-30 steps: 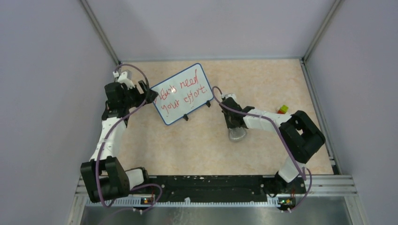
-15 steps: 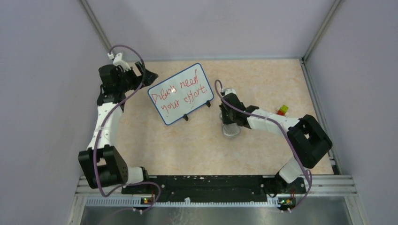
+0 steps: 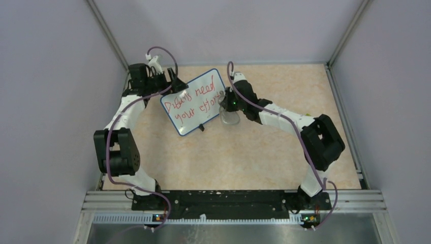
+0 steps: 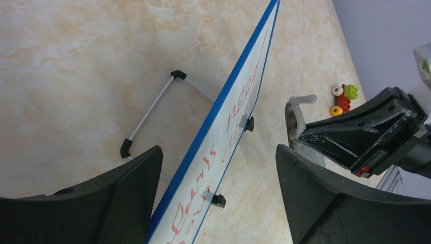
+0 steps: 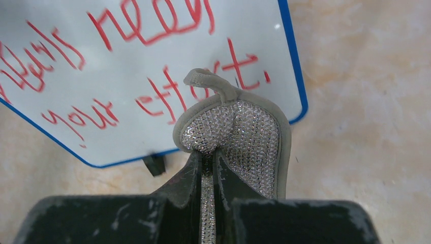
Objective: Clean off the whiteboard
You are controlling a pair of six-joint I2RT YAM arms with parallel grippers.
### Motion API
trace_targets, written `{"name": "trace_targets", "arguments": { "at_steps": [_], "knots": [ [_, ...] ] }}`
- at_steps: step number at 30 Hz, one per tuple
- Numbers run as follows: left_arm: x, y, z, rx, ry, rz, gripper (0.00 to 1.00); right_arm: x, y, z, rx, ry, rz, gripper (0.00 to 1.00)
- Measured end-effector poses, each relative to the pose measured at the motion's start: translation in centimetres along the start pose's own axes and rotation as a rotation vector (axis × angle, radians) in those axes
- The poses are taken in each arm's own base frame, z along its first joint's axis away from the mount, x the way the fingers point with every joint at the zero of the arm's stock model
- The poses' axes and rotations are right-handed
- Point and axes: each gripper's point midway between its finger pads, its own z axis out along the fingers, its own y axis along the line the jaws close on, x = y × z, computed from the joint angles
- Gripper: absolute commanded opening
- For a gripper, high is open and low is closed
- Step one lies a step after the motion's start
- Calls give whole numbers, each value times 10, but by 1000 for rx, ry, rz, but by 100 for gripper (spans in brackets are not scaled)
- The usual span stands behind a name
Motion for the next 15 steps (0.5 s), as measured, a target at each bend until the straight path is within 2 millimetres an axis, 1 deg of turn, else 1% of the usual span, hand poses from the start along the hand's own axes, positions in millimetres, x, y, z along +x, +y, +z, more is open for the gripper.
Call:
{"name": "trace_targets", "arguments": {
  "at_steps": [2,5,7,9,12,14,15],
  "knots": [
    [3,0,5,10,9,18,82,-20,10,12,-31,-39,4,0],
    [3,1,5,10,8,26,80,-36,22,26,-68,-74,6,0],
    [3,1,5,9,8,34,78,-40,27,34,-91,-84,5,0],
    [3,1,6,11,9,38,78,-42,31,40,-106,-90,3,0],
    [-3,2,12,30,14,38,77,-44,36,50,-128,-89,-6,0],
    [-7,5,18,39,16,36,74,-50,40,54,-140,-102,-15,0],
    [-8,6,20,42,18,34,71,-53,42,56,-146,-109,-20,0]
  ]
}}
